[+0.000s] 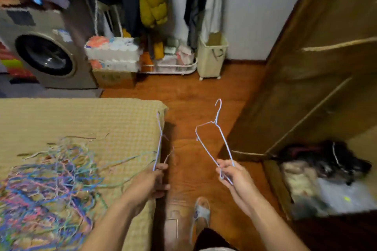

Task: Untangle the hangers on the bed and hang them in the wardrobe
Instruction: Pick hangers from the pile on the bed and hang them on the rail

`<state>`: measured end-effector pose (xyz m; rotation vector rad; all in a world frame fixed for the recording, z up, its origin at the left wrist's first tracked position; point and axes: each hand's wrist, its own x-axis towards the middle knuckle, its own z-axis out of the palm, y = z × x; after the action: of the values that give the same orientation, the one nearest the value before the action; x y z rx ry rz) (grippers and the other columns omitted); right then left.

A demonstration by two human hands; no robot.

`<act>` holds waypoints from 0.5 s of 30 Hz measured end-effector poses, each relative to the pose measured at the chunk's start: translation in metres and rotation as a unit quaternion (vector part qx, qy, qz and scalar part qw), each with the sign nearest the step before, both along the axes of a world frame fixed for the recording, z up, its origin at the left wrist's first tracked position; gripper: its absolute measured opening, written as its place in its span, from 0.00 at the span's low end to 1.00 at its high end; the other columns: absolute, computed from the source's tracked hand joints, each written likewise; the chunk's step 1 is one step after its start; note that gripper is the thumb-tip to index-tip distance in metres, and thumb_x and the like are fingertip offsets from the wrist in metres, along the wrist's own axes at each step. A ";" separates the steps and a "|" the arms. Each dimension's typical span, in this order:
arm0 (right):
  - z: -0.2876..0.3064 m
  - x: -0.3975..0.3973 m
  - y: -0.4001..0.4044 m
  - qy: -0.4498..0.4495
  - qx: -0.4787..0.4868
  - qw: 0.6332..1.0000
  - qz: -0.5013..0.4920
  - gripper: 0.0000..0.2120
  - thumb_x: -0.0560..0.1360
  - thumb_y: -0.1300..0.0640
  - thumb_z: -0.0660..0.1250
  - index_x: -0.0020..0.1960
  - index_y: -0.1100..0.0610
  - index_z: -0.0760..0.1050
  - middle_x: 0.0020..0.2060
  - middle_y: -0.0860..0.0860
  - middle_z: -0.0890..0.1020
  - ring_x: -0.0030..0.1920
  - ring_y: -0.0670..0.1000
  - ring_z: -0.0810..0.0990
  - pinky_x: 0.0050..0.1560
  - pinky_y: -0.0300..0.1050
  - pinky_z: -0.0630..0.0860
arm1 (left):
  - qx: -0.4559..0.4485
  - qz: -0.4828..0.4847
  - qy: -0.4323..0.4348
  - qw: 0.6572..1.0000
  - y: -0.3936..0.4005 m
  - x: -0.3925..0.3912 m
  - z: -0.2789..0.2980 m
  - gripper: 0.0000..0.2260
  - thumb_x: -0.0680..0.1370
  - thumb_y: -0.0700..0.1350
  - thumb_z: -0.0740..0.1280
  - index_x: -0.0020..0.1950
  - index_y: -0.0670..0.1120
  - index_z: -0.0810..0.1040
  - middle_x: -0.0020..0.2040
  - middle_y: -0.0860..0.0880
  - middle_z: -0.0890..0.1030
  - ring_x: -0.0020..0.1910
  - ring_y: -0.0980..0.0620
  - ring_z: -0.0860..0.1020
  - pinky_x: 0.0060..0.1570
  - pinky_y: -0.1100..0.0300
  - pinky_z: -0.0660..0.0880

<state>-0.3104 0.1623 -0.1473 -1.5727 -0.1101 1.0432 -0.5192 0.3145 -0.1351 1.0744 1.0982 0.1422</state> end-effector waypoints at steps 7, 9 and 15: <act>0.022 0.077 -0.137 -0.070 -0.042 0.981 -0.178 0.11 0.82 0.58 0.61 0.44 0.58 0.77 0.42 0.54 0.79 0.43 0.50 0.76 0.39 0.42 0.69 | -0.040 -0.147 -0.045 0.987 -0.078 0.146 0.026 0.10 0.83 0.47 0.61 0.59 0.49 0.80 0.51 0.46 0.80 0.49 0.47 0.76 0.46 0.56 0.70; 0.026 0.110 -0.168 -0.090 -0.062 0.967 -0.228 0.15 0.83 0.51 0.60 0.44 0.57 0.78 0.44 0.54 0.80 0.46 0.51 0.77 0.43 0.45 0.72 | -0.031 -0.169 -0.071 0.983 -0.101 0.196 0.040 0.09 0.83 0.44 0.61 0.54 0.47 0.80 0.49 0.45 0.80 0.48 0.45 0.79 0.50 0.53 0.73; 0.086 0.215 -0.253 -0.171 -0.086 0.923 -0.334 0.18 0.82 0.42 0.59 0.46 0.53 0.81 0.51 0.48 0.83 0.54 0.49 0.81 0.56 0.53 0.77 | 0.040 -0.293 -0.126 0.947 -0.159 0.347 0.085 0.13 0.80 0.36 0.59 0.49 0.46 0.83 0.44 0.42 0.78 0.44 0.44 0.74 0.47 0.52 0.71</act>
<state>-0.0953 -0.0903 -0.0615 -1.7575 0.2757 0.2432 -0.1722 0.1555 -0.0498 1.3724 0.5155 -0.1487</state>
